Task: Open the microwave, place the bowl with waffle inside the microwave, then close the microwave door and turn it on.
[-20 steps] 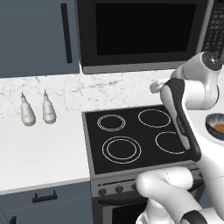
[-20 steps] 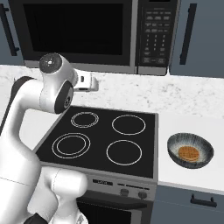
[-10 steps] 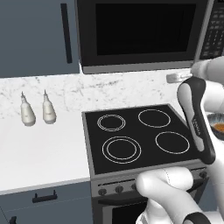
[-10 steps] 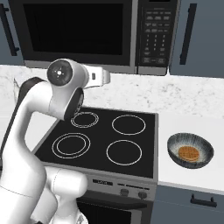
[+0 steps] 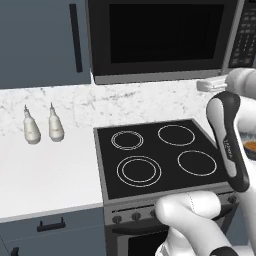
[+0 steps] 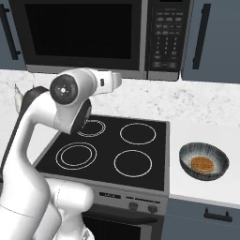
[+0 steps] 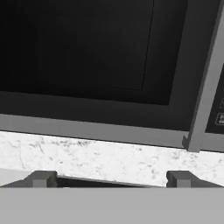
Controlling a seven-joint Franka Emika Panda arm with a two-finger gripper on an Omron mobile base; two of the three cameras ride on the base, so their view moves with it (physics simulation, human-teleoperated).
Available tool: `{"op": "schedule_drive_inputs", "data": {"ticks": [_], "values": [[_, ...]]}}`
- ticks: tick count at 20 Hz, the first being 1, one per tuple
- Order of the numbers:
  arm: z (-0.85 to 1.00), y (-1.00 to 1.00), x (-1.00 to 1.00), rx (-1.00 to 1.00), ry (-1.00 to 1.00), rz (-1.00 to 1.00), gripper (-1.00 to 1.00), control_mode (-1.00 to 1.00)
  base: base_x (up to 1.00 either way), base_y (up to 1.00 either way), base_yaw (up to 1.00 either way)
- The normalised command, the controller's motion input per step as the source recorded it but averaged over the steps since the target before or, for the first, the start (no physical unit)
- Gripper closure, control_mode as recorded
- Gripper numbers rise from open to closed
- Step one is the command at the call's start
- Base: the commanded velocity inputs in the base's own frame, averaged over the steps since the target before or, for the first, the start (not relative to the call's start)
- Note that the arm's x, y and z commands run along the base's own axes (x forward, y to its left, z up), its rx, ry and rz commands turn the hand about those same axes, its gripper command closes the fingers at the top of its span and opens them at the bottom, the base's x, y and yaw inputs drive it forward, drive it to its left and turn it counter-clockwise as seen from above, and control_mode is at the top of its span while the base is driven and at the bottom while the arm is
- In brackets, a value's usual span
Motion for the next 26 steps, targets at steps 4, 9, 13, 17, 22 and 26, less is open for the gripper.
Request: {"op": "schedule_drive_inputs", "data": {"ticks": [4, 9, 13, 17, 22, 26], "values": [[0.33, -0.29, 0.00, 0.00, -0.01, -0.01, -1.00, -1.00, 0.00, 0.00, 0.00], [0.13, -0.58, 0.00, 0.05, 0.00, 0.00, -1.00, -1.00, 0.00, 0.00, 0.00], [0.04, -0.36, 0.02, 0.03, 0.00, 0.00, -1.00, -1.00, 0.00, 0.00, 0.00], [0.00, -0.28, 0.05, 0.02, 0.00, 0.00, -1.00, -1.00, 0.00, 0.00, 0.00], [0.00, -0.27, 0.15, 0.01, -0.03, 0.00, -1.00, -1.00, 0.00, 0.00, 0.00], [0.06, -0.25, 0.19, 0.03, -0.14, 0.00, -1.00, -1.00, 0.00, 0.00, 0.00]]}}
